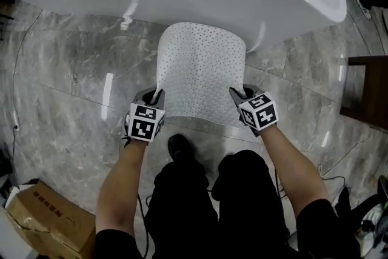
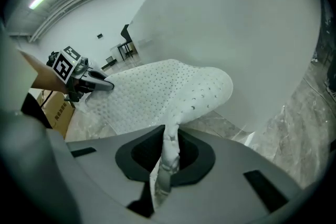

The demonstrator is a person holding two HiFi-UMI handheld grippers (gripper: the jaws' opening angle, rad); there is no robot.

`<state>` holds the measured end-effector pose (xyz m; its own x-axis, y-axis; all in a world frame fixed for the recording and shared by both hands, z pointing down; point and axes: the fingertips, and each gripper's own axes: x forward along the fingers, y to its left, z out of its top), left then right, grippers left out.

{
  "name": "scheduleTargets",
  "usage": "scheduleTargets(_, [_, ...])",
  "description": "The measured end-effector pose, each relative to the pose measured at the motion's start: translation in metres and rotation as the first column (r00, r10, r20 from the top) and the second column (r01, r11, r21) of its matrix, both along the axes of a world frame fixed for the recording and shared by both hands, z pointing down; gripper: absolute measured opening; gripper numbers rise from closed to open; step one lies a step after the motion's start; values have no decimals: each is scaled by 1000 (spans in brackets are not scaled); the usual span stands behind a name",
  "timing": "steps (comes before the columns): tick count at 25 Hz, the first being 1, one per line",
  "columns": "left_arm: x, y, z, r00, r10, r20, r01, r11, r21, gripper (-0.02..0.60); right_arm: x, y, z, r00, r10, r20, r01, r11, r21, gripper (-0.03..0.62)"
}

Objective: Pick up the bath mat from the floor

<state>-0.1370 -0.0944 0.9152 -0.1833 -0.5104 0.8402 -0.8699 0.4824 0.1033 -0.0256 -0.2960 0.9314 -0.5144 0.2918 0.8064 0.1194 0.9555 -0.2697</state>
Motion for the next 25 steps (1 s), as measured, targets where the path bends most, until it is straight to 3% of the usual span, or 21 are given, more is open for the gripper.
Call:
scheduleTargets(6, [15,22,-136,998,-54,14,54,998,30,35,4,29,-133,1000,27,10,-27,998,-53,40])
scheduleTargets(13, [31,29,-284,997,-55,61,51,996,70,35,19,43,-276,996,76,40,-71,991,-109,40])
scheduleTargets(25, [71,31,-407,987,-146,70,135,982,135,35,59,34,-397,986,134,101,-120,983,-138,40])
